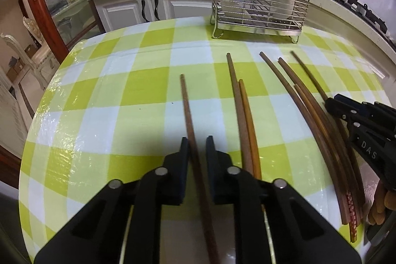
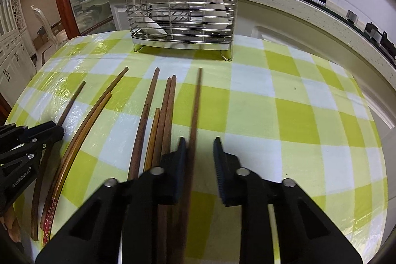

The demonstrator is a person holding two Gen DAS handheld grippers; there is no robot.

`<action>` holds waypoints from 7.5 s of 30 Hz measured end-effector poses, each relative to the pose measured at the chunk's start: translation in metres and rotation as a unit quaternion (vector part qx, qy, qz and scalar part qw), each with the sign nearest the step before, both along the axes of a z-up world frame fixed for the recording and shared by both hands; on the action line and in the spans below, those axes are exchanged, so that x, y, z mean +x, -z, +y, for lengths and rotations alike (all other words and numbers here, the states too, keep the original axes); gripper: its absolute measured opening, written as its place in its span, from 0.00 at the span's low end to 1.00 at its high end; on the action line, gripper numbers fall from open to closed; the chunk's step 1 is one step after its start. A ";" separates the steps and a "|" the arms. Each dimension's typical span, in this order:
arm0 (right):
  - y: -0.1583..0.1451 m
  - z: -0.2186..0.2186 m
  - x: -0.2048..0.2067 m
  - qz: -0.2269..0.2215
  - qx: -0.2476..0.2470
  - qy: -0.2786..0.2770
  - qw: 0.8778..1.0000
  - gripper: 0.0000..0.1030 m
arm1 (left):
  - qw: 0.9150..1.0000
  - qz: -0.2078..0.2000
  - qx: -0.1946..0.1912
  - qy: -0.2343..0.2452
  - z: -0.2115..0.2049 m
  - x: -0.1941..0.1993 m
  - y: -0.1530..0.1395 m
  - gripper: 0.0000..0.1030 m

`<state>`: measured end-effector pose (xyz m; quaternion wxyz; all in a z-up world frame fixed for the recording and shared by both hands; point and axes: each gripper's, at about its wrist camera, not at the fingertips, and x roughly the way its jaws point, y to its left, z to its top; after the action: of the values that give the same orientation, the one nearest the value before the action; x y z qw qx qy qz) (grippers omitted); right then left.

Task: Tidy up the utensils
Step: 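Grasp another wooden chopstick with the right gripper, then lift both held chopsticks upright and carry them over the wire rack, then lower the chopsticks into the rack and open both grippers, then move both open grippers back down to the chopsticks lying on the cloth, then grasp a wooden chopstick with the left gripper while the right gripper grasps another chopstick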

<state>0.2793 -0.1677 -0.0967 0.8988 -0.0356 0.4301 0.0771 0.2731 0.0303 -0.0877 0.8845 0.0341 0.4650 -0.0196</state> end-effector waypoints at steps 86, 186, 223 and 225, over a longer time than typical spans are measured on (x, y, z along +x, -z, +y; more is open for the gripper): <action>-0.203 -0.037 -0.007 -0.226 0.032 0.046 0.973 0.08 | 0.940 -0.330 -0.079 0.035 -0.024 -0.009 -0.203 0.06; -0.129 -0.061 -0.024 -0.206 0.064 0.078 0.973 0.73 | 0.949 -0.293 -0.119 -0.010 0.006 -0.011 -0.143 0.40; -0.028 -0.049 -0.044 -0.046 0.030 0.039 0.998 0.75 | 0.996 -0.053 -0.063 0.042 -0.011 -0.005 -0.002 0.17; -0.027 -0.049 -0.043 -0.045 0.031 0.039 0.998 0.75 | 0.996 -0.050 -0.064 0.045 -0.013 -0.004 -0.001 0.17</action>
<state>0.2363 -0.2165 -0.0694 0.9200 0.0056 0.3881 0.0540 0.2690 0.0173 -0.0869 0.9053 -0.0011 0.4156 -0.0874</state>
